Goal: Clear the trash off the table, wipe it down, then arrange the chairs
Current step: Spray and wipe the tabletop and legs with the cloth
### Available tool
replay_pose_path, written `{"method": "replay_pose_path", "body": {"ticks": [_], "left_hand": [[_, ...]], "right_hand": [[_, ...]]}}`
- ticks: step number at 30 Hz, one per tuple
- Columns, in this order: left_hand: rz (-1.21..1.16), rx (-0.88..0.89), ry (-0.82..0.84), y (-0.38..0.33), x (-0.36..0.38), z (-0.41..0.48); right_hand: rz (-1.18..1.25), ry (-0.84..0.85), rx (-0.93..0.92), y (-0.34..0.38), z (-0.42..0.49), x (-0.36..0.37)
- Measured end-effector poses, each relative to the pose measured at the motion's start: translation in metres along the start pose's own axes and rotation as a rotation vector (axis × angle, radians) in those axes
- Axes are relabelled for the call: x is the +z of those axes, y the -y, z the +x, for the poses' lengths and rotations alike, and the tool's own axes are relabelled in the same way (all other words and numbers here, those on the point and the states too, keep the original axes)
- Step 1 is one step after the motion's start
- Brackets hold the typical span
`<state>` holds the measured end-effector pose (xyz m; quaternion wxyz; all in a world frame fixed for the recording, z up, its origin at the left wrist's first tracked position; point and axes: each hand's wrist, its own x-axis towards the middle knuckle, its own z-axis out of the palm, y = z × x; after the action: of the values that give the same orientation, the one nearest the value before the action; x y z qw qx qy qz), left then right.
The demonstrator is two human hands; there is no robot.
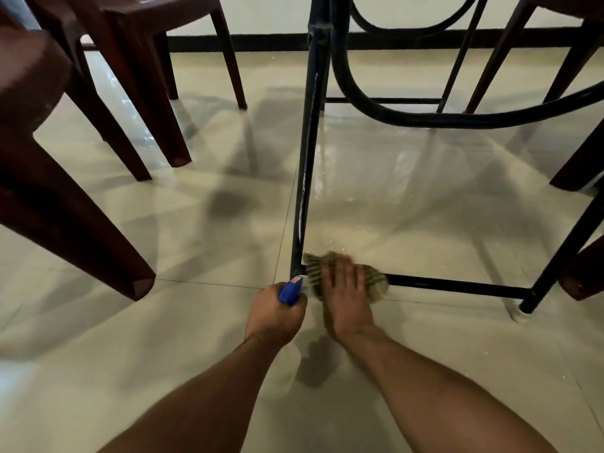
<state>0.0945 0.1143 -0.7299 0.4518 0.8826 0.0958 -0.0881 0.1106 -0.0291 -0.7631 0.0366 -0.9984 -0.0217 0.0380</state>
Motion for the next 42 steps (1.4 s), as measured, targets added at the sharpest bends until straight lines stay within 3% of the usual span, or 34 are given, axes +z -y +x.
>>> {"method": "replay_pose_path", "body": {"ticks": [2, 7, 9, 15, 17, 23, 29, 31, 34, 36, 38, 40, 42], "left_hand": [[0.012, 0.005, -0.004, -0.001, 0.0, 0.002], [0.091, 0.076, 0.053, -0.033, 0.023, 0.003], [0.099, 0.127, 0.104, -0.057, 0.048, -0.001], [0.039, 0.201, 0.255, -0.106, 0.123, -0.025], [0.024, 0.193, 0.3, -0.11, 0.136, -0.035], [-0.014, 0.087, 0.217, -0.092, 0.123, -0.04], [-0.061, -0.037, 0.027, -0.056, 0.052, -0.015], [0.006, -0.011, -0.033, -0.044, 0.027, -0.01], [0.071, 0.033, -0.082, -0.029, -0.002, -0.004], [0.065, 0.044, -0.153, -0.018, -0.022, 0.001], [-0.01, 0.0, -0.236, -0.007, -0.037, 0.008], [-0.084, -0.054, -0.285, 0.001, -0.047, 0.014], [-0.12, -0.049, -0.292, 0.003, -0.051, 0.018]], "right_hand": [[-0.041, 0.04, -0.213, 0.015, 0.002, -0.006], [0.025, -0.02, -0.39, -0.054, -0.004, 0.003], [0.011, -0.012, -0.275, -0.101, -0.021, 0.012], [-0.014, -0.131, 0.302, -0.265, -0.078, 0.008], [-0.028, -0.081, 0.352, -0.287, -0.085, 0.001], [0.08, -0.152, 0.509, -0.221, -0.053, -0.003], [0.067, -0.032, 0.138, -0.114, -0.024, -0.032], [0.321, -0.04, 0.164, -0.074, -0.01, -0.04], [1.071, -0.045, 0.448, -0.011, 0.013, -0.062], [1.34, -0.041, 0.45, 0.031, 0.029, -0.064], [1.154, -0.06, 0.209, 0.057, 0.031, -0.059], [0.67, -0.052, 0.037, 0.059, 0.033, -0.042], [0.267, -0.03, -0.016, 0.05, 0.037, -0.028]]}}
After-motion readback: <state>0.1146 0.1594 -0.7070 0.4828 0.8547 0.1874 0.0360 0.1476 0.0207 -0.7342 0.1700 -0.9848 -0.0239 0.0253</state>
